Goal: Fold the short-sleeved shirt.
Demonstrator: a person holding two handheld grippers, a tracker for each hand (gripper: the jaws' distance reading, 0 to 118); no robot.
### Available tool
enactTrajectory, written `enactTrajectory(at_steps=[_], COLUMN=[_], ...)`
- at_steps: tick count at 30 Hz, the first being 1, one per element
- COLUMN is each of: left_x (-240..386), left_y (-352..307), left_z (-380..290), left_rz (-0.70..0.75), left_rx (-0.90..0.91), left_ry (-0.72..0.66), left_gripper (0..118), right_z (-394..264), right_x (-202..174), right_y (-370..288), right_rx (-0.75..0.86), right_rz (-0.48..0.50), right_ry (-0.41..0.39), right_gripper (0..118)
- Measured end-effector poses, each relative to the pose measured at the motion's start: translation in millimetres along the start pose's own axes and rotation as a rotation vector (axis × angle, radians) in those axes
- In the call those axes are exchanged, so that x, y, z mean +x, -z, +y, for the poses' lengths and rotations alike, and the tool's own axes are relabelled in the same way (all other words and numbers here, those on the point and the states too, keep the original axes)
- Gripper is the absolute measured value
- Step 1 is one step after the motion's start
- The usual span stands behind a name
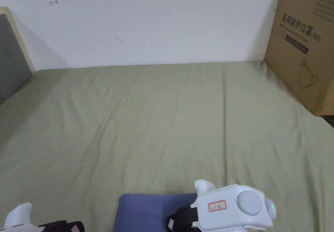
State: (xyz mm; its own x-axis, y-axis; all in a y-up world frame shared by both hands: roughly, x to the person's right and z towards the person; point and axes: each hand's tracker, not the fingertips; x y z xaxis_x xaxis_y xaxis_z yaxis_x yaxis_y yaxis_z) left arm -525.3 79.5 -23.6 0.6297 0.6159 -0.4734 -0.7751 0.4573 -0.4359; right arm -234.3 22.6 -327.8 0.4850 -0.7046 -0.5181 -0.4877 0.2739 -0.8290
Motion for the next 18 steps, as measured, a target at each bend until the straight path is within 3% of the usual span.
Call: enactTrajectory(at_steps=[3, 6, 7, 8, 13, 14, 18], left_x=[-12.2, -19.0, -20.4, -21.8, -33.7, -37.0, -44.0], left_y=[10.4, 28.0, 36.4, 45.7, 102.1, 116.5, 159.5], left_z=[-1.9, 1.2, 3.3, 5.4, 14.4, 13.3, 23.0], left_rz=[-0.059, -0.164, -0.182, -0.208, -0.317, -0.368, -0.561], left_rx=[-0.038, -0.081, -0.102, -0.119, -0.248, -0.277, -0.306], left_ry=[-0.049, -0.064, -0.062, -0.066, -0.113, -0.157, -0.227], left_gripper=[2, 2, 6, 13, 105, 115, 118], right_z=[-0.4, -5.2, -8.4, -9.6, -13.2, -13.5, -13.4], right_x=[31.9, 61.5, 66.5, 72.2, 84.5, 82.8, 85.3], right_y=[1.4, -12.7, -19.8, -23.4, -25.3, -24.7, -24.2], right_rx=[-0.017, 0.007, 0.020, 0.026, 0.042, 0.042, 0.038], right_rz=[-0.048, 0.051, 0.030, 0.021, 0.065, 0.067, 0.073], right_ry=[0.053, 0.162, 0.171, 0.176, 0.226, 0.226, 0.222], right_gripper=[0, 0, 0, 0, 0, 0, 0])
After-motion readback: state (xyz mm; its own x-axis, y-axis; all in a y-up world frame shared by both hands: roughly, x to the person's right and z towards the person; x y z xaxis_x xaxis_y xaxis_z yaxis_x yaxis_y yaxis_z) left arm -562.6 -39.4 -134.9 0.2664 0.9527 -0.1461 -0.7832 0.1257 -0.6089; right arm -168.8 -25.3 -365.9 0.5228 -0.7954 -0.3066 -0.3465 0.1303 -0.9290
